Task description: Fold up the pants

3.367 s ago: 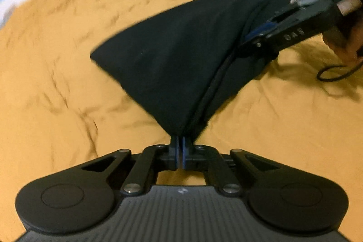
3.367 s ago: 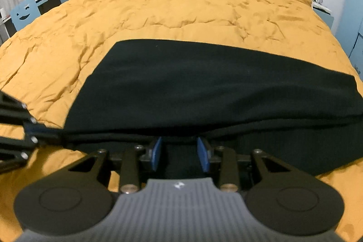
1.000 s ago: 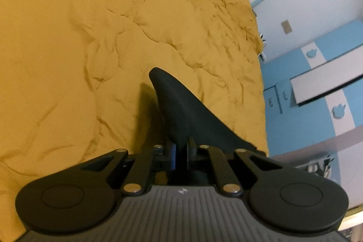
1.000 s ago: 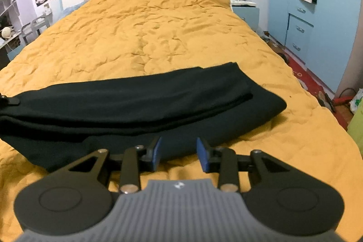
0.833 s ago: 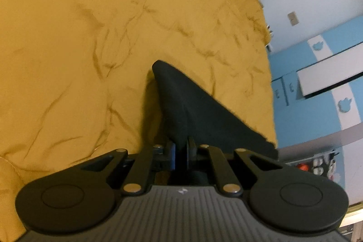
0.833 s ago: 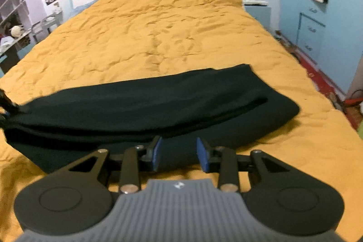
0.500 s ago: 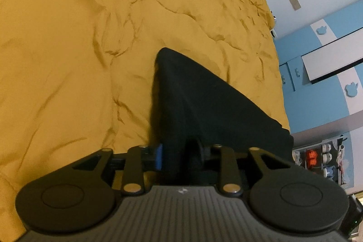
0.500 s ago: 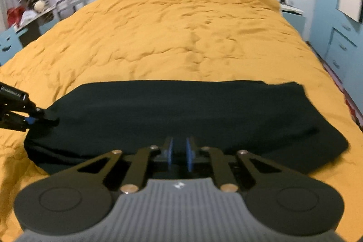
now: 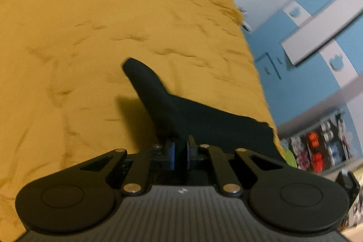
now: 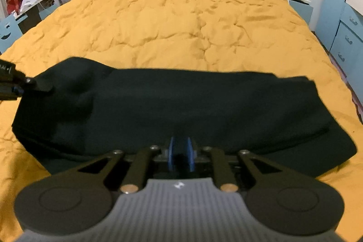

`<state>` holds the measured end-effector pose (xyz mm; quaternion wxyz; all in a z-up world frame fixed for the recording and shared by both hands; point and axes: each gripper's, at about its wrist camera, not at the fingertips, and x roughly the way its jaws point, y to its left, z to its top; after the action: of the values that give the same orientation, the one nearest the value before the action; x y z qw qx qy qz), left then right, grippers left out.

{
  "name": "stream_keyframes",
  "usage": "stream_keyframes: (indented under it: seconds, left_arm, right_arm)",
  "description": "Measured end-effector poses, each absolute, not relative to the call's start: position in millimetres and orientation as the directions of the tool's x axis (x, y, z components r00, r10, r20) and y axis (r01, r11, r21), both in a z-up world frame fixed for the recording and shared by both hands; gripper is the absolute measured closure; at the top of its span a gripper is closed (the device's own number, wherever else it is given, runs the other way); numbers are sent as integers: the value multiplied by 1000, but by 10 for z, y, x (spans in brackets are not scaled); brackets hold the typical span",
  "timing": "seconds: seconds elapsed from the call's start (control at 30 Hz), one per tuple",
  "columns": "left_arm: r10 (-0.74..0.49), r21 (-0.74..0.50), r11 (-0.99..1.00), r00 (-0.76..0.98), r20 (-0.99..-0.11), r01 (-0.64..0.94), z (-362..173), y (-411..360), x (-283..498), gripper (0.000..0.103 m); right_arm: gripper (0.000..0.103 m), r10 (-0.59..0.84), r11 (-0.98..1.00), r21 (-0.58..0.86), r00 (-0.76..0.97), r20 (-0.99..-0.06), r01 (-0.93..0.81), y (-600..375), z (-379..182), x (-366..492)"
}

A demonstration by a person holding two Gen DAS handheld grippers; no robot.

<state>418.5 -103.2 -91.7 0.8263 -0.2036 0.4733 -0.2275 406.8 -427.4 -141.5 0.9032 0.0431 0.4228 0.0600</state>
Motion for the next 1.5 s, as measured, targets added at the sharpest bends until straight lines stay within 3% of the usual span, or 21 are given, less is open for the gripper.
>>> stream_keyframes:
  seconds: [0.27,0.37,0.5,0.53,0.67,0.8,0.9,0.93,1.0,1.13,1.3,1.5]
  left_arm:
    - [-618,-563,786,310,-723,255,-1170,-1774,4238,92]
    - [-641,-593,767,258,-722,245,-1349,-1830,4294,80]
    - [-683,-636,730,237,-691,250,-1356,-1738,4283,60]
    - [-695,-646,718,237,-678,257,-1318,-1700,4271,55]
    - [-719,-658,695,274,-639,288,-1127,-1513,4231,50]
    - [-609,-514,792,366,-703,331,-989,-1293,4210,50]
    - [-528,-418,846,405,-747,332,-983,-1155,4195,51]
    - [-511,-400,855,413,-754,329,-989,-1101,4188,51]
    - [-489,-378,868,421,-764,321,-994,-1008,4164,51]
    - [-458,-345,884,443,-771,315,-953,-874,4109,53]
    - [-473,-358,878,454,-755,319,-921,-822,4039,53]
    - [-507,-390,859,451,-735,330,-892,-949,4053,58]
  right_arm:
    - [86,166,983,180,635,-754,-44,-4423,-1311,3986]
    - [85,195,973,227,623,-757,-29,-4488,-1338,3971]
    - [68,280,937,349,624,-729,-12,-4541,-1360,3988]
    - [68,313,919,394,625,-715,-10,-4551,-1370,4005]
    - [61,417,835,549,615,-669,31,-4580,-1472,4207]
    - [61,468,785,615,579,-668,75,-4562,-1635,4434]
    - [69,516,738,669,561,-648,93,-4521,-1735,4528]
    - [83,524,731,675,556,-645,95,-4497,-1753,4556]
    - [98,531,729,678,544,-649,98,-4439,-1754,4591]
    - [100,502,782,622,555,-663,36,-4312,-1449,4638]
    - [100,433,875,476,574,-695,-84,-4247,-644,4701]
    - [101,290,949,303,601,-745,-83,-4698,65,4732]
